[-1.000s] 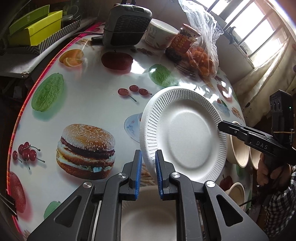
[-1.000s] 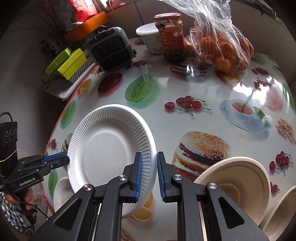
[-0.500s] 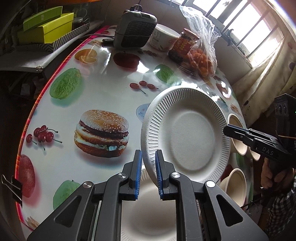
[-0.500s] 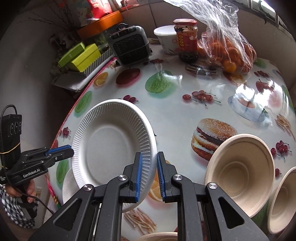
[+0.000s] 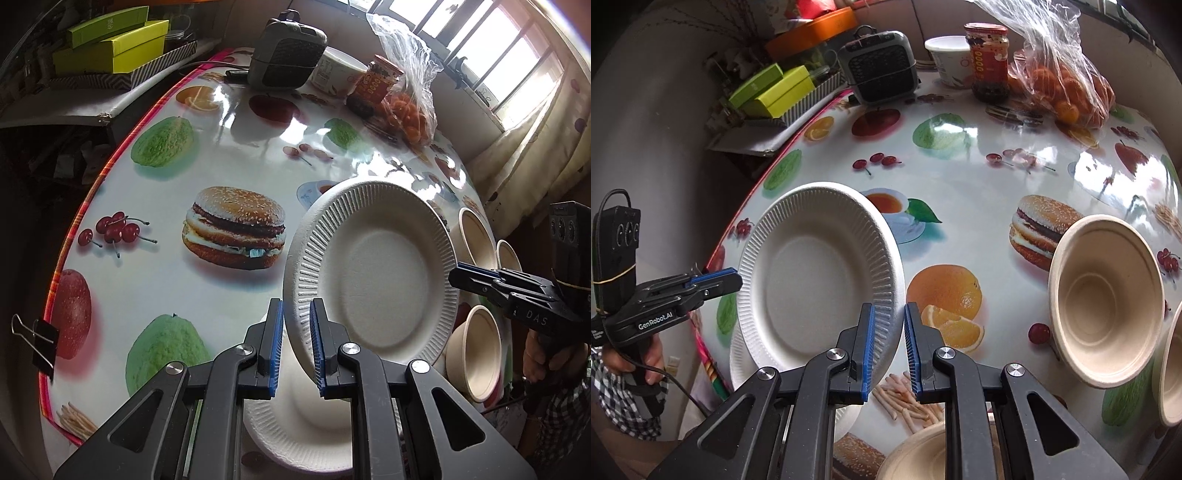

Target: Organize plates and bowls

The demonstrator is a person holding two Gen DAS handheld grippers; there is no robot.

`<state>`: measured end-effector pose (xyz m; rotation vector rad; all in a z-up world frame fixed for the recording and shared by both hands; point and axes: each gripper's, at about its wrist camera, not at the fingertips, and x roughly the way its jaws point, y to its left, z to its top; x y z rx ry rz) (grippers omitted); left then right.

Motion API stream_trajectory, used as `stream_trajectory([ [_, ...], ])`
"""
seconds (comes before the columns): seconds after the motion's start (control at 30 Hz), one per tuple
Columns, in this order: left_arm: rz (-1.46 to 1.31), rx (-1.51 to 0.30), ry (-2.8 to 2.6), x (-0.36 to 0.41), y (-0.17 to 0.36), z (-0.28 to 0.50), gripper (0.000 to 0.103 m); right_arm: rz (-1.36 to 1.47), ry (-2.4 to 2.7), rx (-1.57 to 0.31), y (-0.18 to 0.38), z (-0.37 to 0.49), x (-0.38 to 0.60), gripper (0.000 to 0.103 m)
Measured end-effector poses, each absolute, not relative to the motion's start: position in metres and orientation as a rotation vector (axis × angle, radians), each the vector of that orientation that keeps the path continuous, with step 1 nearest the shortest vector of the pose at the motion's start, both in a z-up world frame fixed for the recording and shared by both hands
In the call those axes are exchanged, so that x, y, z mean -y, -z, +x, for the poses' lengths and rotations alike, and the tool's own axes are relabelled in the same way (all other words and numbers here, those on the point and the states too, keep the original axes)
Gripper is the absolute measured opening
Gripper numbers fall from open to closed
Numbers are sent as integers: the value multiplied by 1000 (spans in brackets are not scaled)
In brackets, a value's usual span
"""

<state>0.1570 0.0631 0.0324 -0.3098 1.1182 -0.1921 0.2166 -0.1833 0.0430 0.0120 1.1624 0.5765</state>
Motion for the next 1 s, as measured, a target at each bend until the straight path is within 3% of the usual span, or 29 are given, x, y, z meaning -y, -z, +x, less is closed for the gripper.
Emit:
stream_trajectory([
  [1.0,-311,-1151,167,-80,-14,111,15,-6,-619,-1217,-24,167,165,16],
])
